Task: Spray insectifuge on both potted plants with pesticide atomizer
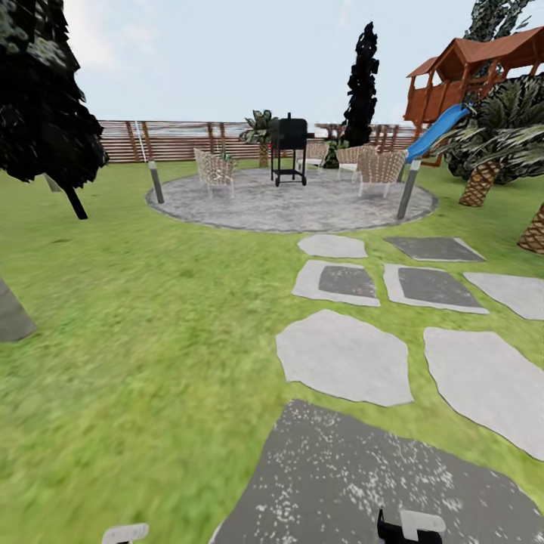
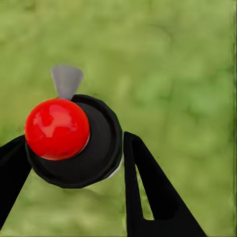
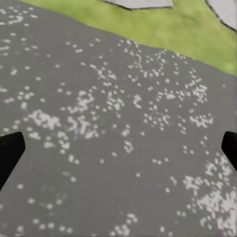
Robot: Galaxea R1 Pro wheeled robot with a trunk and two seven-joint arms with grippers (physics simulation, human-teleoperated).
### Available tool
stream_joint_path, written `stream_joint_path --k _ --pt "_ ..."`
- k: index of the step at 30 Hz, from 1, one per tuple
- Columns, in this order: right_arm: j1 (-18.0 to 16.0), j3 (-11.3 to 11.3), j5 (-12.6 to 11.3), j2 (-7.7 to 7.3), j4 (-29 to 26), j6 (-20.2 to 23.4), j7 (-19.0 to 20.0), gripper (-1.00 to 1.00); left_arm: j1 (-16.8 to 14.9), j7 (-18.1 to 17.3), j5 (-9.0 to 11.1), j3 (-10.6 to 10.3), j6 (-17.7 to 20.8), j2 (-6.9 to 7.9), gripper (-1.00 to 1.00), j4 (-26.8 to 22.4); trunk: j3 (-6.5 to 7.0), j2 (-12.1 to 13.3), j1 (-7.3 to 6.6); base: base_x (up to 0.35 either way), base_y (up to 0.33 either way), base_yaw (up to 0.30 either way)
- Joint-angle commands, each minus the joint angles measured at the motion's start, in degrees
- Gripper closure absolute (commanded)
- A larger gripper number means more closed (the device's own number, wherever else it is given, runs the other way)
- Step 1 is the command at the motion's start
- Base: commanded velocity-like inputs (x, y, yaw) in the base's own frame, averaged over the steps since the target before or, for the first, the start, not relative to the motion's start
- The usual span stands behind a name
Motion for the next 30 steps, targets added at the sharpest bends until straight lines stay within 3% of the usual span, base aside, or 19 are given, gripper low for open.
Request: stream_joint_path --k 1,30 --pt "-0.04 -0.36 0.59 0.01 0.09 -0.12 -0.29 -1.0 -0.03 -0.1 0.57 -0.5 -0.2 0.03 1.0 0.06 -0.05 -0.03 0.0 0.29 -0.194 0.0" --pt "-0.04 -0.37 0.59 0.18 0.19 -0.13 -0.29 -1.0 -0.03 -0.1 0.58 -0.51 -0.23 0.04 1.0 0.02 -0.05 -0.03 0.0 0.29 -0.194 0.0"
